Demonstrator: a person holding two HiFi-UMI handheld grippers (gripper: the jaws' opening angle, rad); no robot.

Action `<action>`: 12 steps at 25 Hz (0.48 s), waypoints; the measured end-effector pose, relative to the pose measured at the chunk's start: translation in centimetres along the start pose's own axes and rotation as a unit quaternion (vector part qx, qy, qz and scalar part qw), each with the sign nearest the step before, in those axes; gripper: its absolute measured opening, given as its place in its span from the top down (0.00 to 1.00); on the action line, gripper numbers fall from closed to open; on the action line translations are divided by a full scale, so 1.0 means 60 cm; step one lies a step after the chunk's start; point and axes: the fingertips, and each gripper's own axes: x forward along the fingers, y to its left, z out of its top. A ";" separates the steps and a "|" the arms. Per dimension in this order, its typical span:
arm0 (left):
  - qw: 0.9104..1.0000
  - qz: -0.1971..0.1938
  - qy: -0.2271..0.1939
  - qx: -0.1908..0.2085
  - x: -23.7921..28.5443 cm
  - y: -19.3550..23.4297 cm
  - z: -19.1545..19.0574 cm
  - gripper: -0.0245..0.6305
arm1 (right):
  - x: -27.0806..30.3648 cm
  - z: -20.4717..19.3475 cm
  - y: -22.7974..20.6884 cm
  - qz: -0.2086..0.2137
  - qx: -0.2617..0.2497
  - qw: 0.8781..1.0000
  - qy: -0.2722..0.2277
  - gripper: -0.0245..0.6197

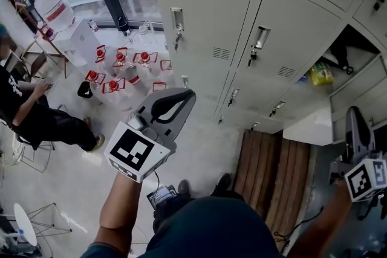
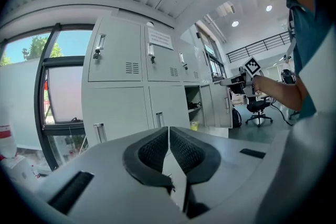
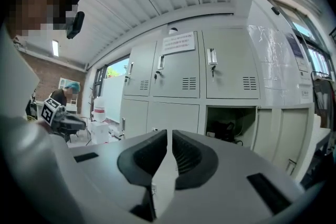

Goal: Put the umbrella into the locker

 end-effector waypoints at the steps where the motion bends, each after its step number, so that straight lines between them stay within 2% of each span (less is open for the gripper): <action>1: 1.000 -0.003 -0.002 0.001 -0.009 -0.003 0.002 0.92 | -0.009 -0.005 0.010 0.001 0.005 1.000 0.002 0.87; 5: 1.000 -0.019 -0.008 0.007 -0.036 -0.015 0.009 0.92 | -0.054 -0.037 0.041 0.002 0.032 0.999 0.012 0.87; 12: 0.999 -0.039 -0.011 0.009 -0.075 -0.029 0.011 0.92 | -0.113 -0.048 0.107 -0.008 0.034 0.999 0.022 0.88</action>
